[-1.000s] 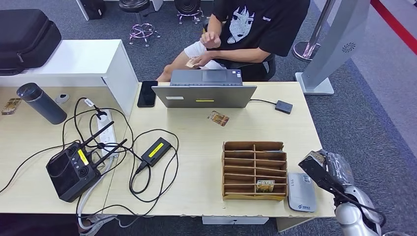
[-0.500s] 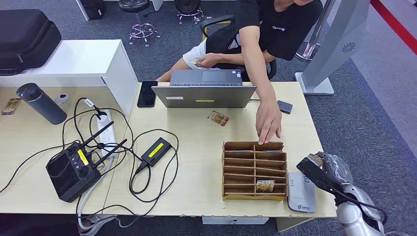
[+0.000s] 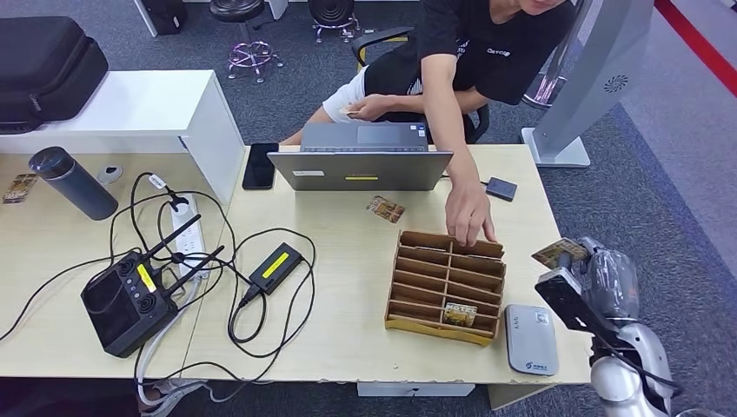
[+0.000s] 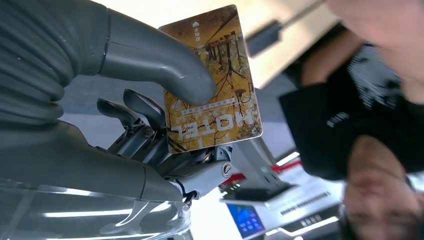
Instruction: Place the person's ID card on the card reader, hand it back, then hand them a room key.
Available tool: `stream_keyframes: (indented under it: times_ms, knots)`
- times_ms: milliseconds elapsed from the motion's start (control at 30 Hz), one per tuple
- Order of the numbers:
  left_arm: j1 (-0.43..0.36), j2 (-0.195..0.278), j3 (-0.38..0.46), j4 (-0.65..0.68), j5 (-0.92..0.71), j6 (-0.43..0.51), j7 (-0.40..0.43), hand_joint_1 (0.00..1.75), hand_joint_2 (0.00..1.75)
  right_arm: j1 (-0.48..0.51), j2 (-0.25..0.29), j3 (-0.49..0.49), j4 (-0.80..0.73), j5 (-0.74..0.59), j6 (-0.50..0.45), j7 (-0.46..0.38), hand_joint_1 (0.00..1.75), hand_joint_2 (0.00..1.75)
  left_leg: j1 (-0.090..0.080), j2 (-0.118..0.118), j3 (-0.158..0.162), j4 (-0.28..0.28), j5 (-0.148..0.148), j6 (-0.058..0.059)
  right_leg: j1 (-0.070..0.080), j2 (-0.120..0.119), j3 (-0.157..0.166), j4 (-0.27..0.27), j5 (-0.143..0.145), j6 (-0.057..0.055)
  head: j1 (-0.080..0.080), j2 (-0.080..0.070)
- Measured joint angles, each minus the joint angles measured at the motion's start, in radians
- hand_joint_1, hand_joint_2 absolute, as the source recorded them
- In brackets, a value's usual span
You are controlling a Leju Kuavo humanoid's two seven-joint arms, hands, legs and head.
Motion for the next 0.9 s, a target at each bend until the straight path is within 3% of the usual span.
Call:
stream_keyframes:
  times_ms: [133, 233, 433, 700, 767, 900]
  knots:
    - [-0.004, -0.002, 0.000, 0.000, -0.015, 0.000, 0.000, 0.00, 1.75, -0.003, 0.038, 0.023, -0.103, -0.025, 0.016, -0.027, 1.75, 1.75, 0.000, 0.000, 0.000, 0.000, 0.000, 0.000, 0.000, 0.000, 0.000, 0.000, 0.000, 0.000, 0.000, 0.000]
    - [-0.015, -0.005, 0.000, 0.000, -0.031, 0.000, 0.000, 0.00, 1.75, -0.044, 0.061, 0.072, -0.149, -0.019, 0.055, -0.002, 1.75, 1.75, 0.000, 0.001, 0.000, 0.000, 0.001, 0.000, 0.000, 0.000, 0.000, 0.001, 0.001, 0.000, 0.000, 0.000]
    - [-0.043, -0.012, 0.000, 0.000, -0.054, 0.000, 0.000, 0.00, 1.75, -0.186, 0.092, 0.194, -0.160, -0.016, 0.100, 0.070, 1.75, 1.75, 0.000, -0.001, 0.000, 0.000, 0.003, 0.000, 0.000, -0.001, 0.000, 0.001, 0.002, -0.001, 0.000, 0.000]
    - [-0.047, -0.015, 0.000, 0.000, -0.068, 0.000, 0.000, 0.00, 1.75, -0.250, 0.099, 0.253, -0.152, -0.024, 0.122, 0.086, 1.75, 1.75, 0.000, 0.000, -0.001, 0.000, 0.003, 0.000, 0.000, 0.000, 0.000, 0.001, 0.002, -0.001, 0.000, 0.000]
    - [-0.055, -0.017, 0.000, 0.000, -0.087, 0.000, 0.000, 0.00, 1.75, -0.309, 0.111, 0.280, -0.123, -0.025, 0.170, 0.119, 1.75, 1.75, 0.000, 0.002, -0.002, 0.000, 0.003, -0.001, 0.000, 0.001, -0.002, 0.001, 0.004, -0.002, 0.000, 0.000]
    - [-0.094, -0.030, -0.007, 0.000, -0.132, 0.000, 0.000, 0.00, 1.75, -0.524, 0.183, 0.369, 0.033, -0.011, 0.230, 0.238, 1.75, 1.75, 0.000, 0.006, -0.003, 0.000, 0.006, -0.004, 0.000, 0.006, -0.007, 0.003, 0.008, -0.005, 0.000, 0.000]
